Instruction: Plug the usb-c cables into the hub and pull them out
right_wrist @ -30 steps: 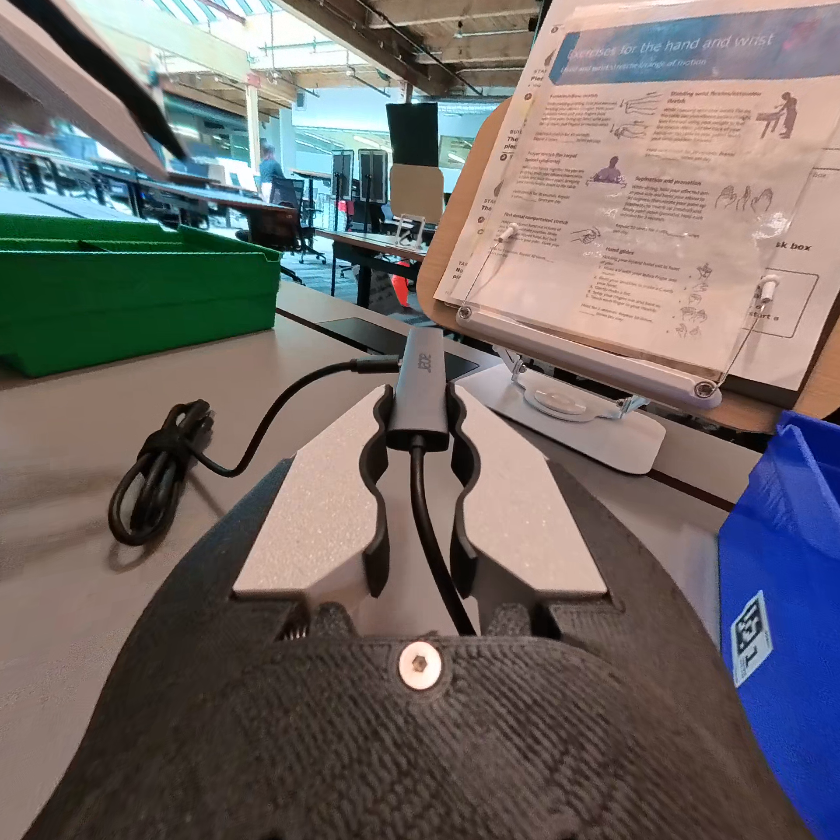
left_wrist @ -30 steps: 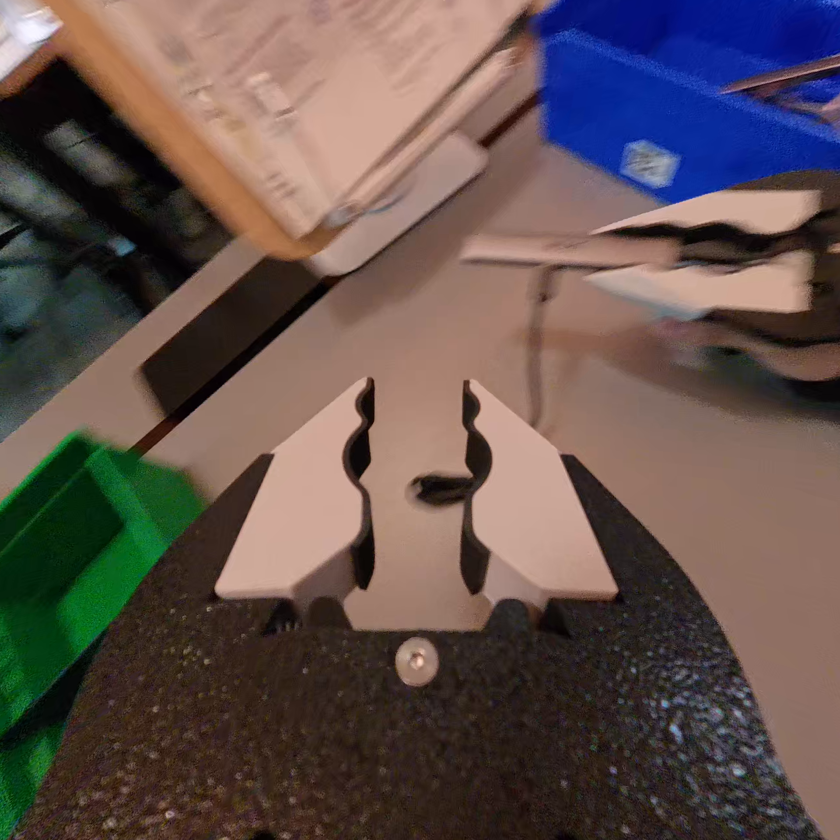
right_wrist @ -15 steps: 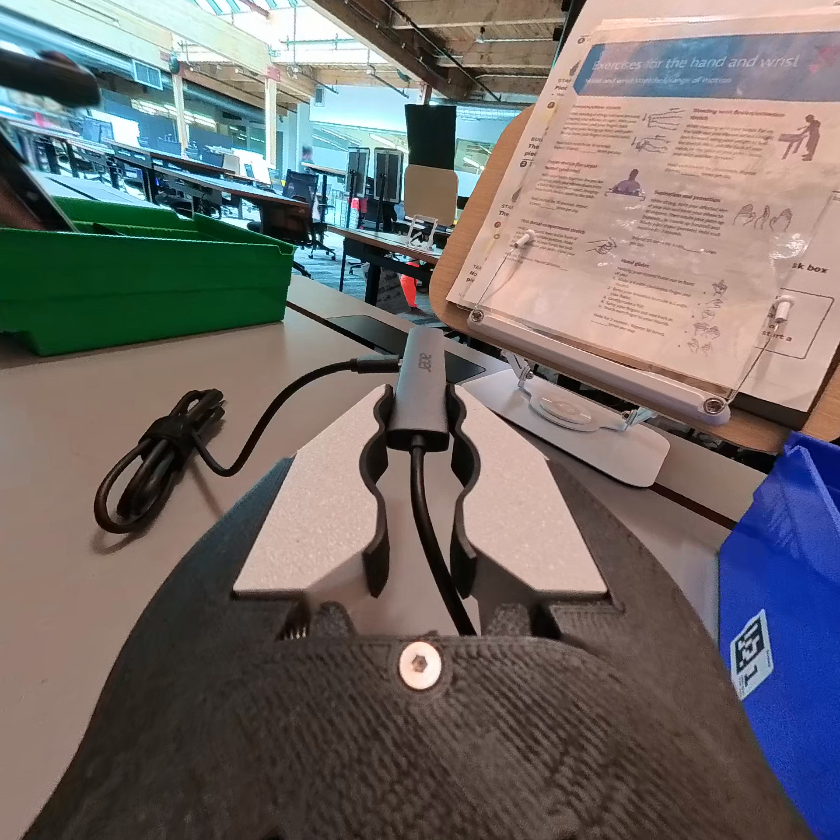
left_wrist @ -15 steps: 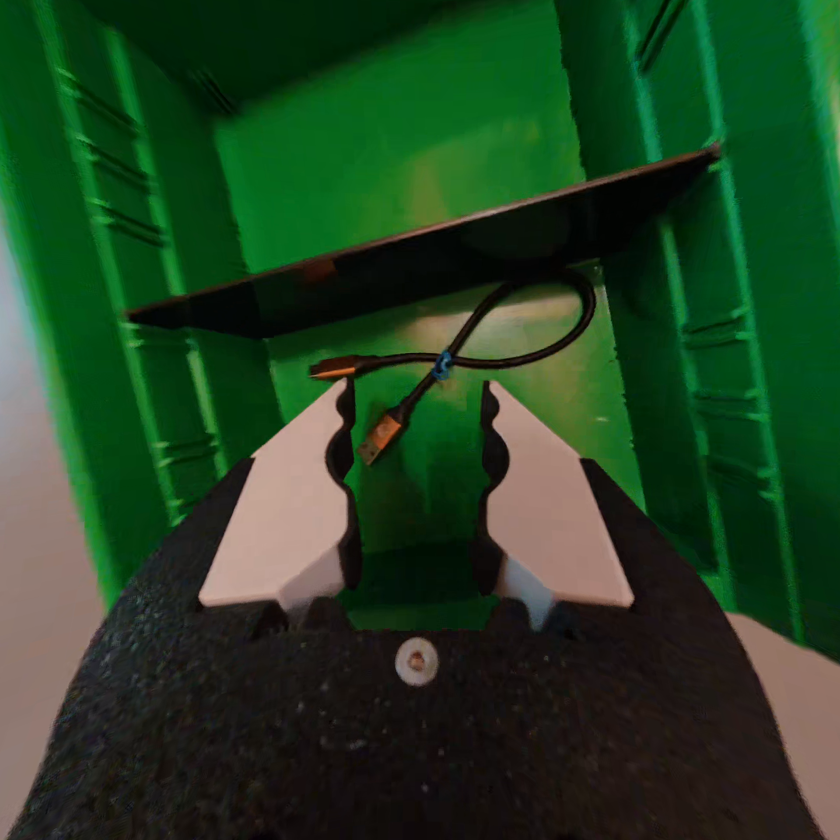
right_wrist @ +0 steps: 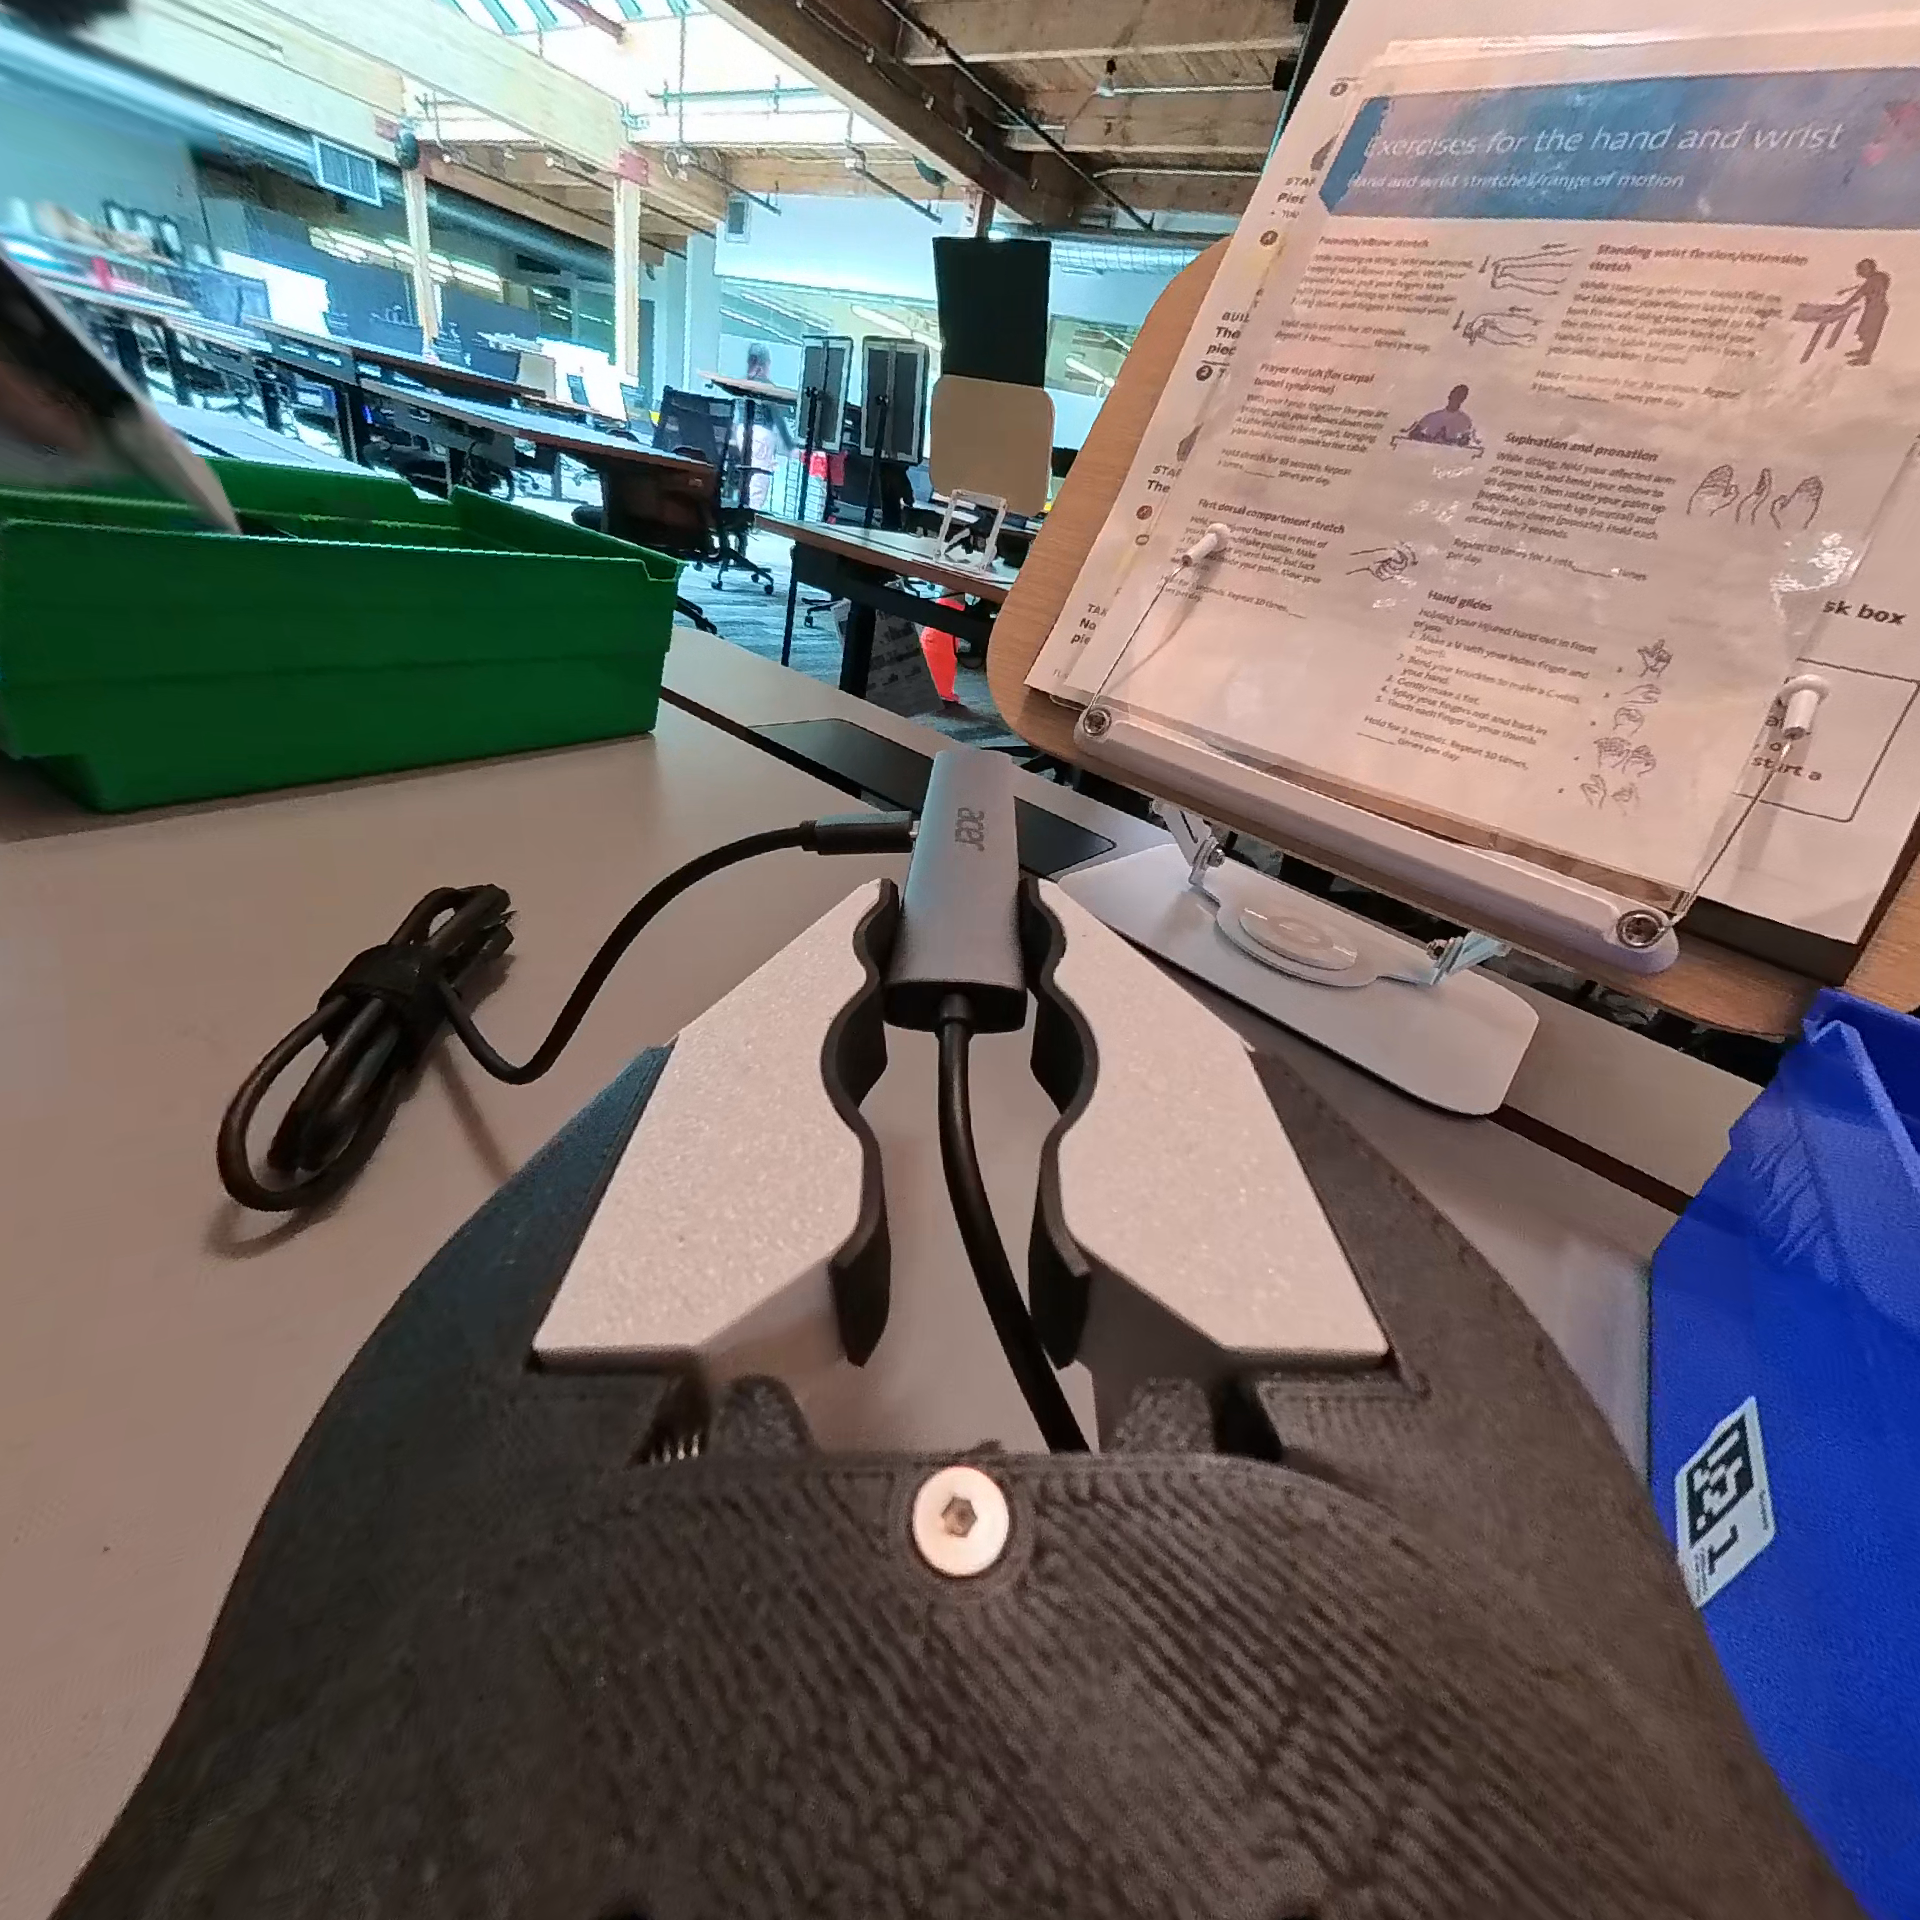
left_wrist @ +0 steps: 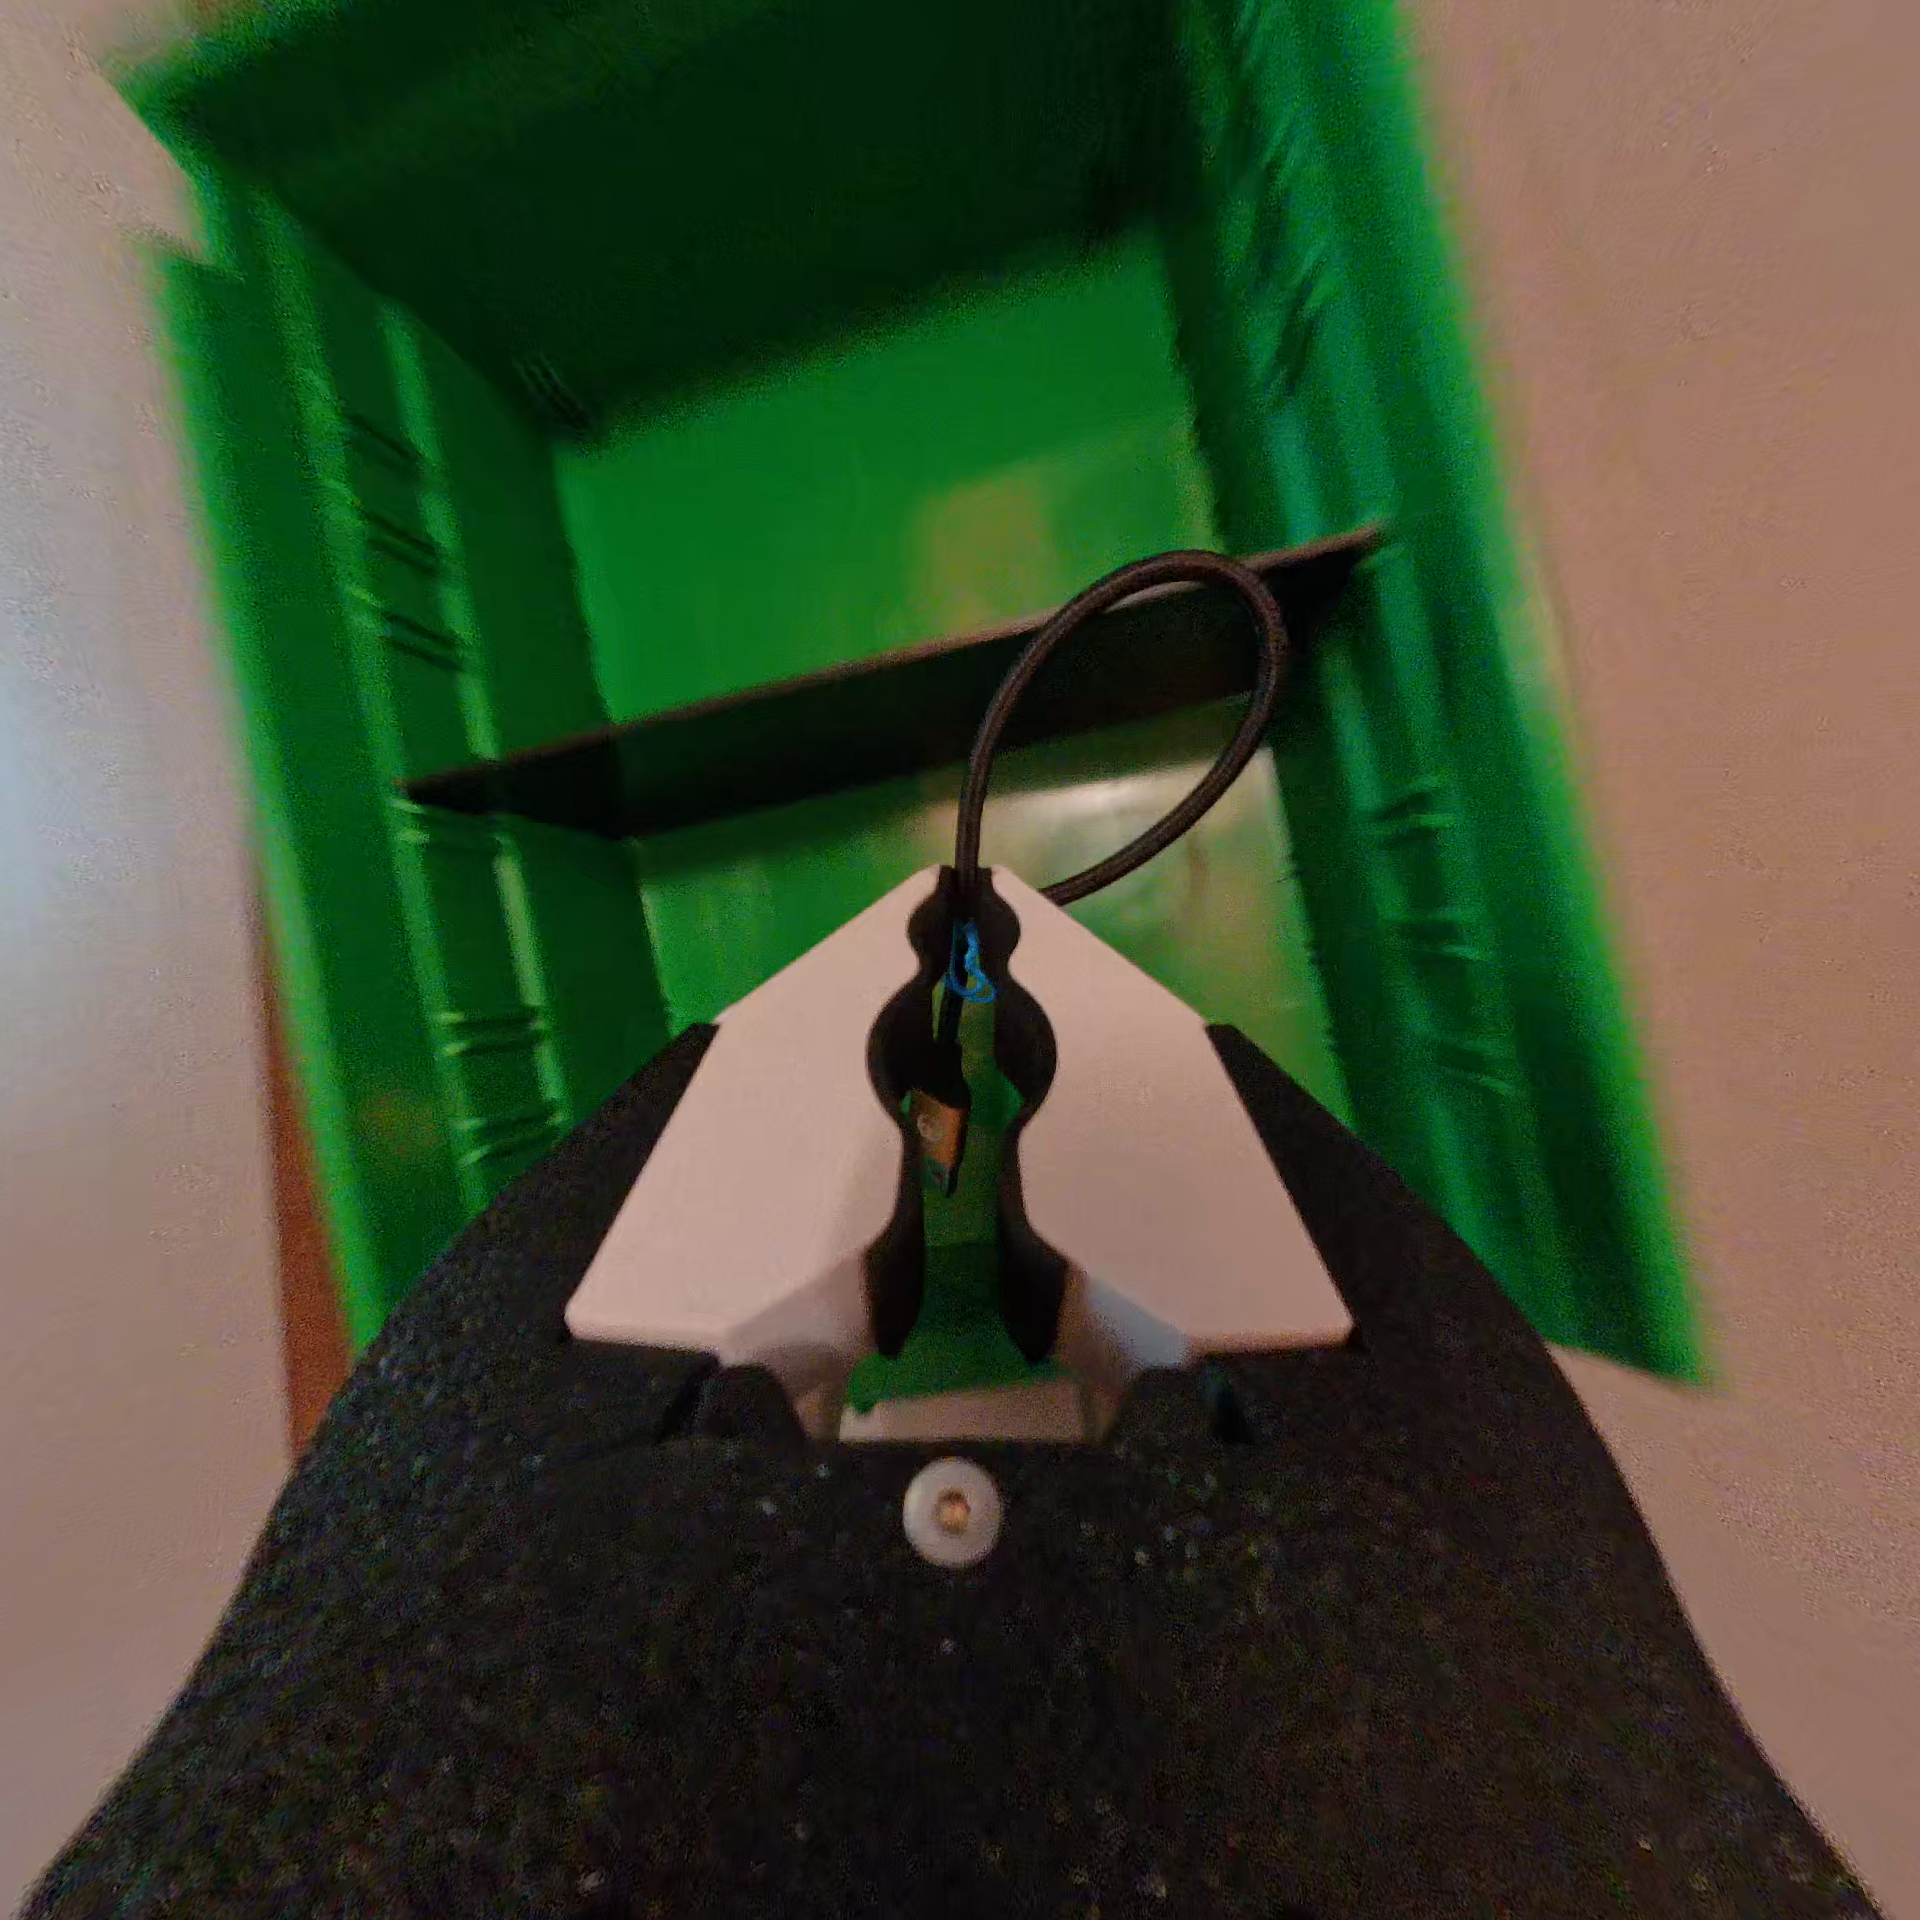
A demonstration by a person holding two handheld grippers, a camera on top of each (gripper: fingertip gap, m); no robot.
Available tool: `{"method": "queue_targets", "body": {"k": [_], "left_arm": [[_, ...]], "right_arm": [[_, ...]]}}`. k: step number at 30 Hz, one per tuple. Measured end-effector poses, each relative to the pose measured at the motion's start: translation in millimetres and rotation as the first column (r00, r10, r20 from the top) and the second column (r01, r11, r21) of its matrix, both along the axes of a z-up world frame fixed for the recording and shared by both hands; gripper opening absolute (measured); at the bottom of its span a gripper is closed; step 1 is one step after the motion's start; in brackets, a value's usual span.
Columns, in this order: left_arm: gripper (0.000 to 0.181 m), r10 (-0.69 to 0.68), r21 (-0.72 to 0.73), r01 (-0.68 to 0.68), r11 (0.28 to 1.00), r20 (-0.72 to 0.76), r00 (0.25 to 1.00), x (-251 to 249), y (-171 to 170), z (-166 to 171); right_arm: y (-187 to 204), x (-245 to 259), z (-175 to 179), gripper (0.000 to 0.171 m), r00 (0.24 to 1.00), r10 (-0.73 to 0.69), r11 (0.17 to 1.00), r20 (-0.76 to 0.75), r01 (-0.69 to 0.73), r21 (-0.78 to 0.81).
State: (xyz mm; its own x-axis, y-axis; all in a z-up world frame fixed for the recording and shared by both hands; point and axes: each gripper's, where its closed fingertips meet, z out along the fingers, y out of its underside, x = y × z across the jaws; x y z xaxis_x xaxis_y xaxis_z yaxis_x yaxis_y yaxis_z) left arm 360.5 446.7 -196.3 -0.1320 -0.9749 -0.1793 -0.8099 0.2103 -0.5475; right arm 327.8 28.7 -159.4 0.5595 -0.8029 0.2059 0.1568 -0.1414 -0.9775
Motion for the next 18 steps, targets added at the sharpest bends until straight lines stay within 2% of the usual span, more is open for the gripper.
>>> {"method": "queue_targets", "body": {"k": [1,2,3,4,5,7,9,12,15,17,18], "left_arm": [[0.002,-0.032,0.007,0.031,0.999,0.089,0.996,-3.7,-10.1,30.7],[0.002,-0.101,0.02,0.099,0.995,0.187,0.977,-8.4,-27.0,63.0],[0.002,-0.227,0.038,0.225,0.974,0.286,0.931,-15.1,-55.0,93.6],[0.001,-0.381,0.059,0.388,0.92,0.376,0.845,-25.4,-92.4,119.8],[0.001,-0.533,0.077,0.562,0.824,0.442,0.721,-40.9,-135.2,138.0],[0.002,-0.773,0.095,0.837,0.539,0.45,0.447,-84.2,-214.1,141.8],[0.001,-0.914,0.16,0.951,0.264,0.356,0.194,-117.5,-265.8,113.5],[0.001,-0.981,0.131,0.991,0.017,0.196,-0.009,-155.0,-310.3,40.3],[0.002,-0.991,0.175,0.978,-0.114,0.055,-0.125,-181.5,-321.6,-19.7],[0.002,-0.981,0.171,0.97,-0.172,0.058,-0.185,-200.8,-327.5,-37.2],[0.002,-0.98,0.152,0.973,-0.176,0.063,-0.187,-207.9,-328.0,-43.1]], "right_arm": [[-0.5,0.3,0.2,0.022,1.0,0.0,1.0,-0.003,0.0,0.005],[-1.0,0.8,0.3,0.022,1.0,0.0,1.0,-0.005,0.0,0.009],[-1.5,1.3,0.4,0.022,1.0,0.0,1.0,-0.007,0.0,0.013],[-1.9,1.8,0.5,0.022,1.0,0.0,1.0,-0.01,0.0,0.017],[-2.1,2.1,0.6,0.022,1.0,0.001,1.0,-0.012,-0.001,0.019],[-2.2,1.7,0.9,0.022,1.0,0.003,1.0,-0.01,-0.002,0.021],[-2.0,1.5,1.0,0.022,1.0,0.004,1.0,-0.008,-0.004,0.02],[-2.7,2.0,1.2,0.022,1.0,0.005,1.0,-0.014,-0.004,0.027],[-4.4,3.6,1.6,0.022,1.0,0.001,0.999,-0.02,0.0,0.04],[-5.5,4.8,2.0,0.022,1.0,-0.004,0.999,-0.023,0.005,0.048],[-5.4,5.2,2.1,0.022,1.0,-0.004,0.999,-0.023,0.005,0.05]]}}
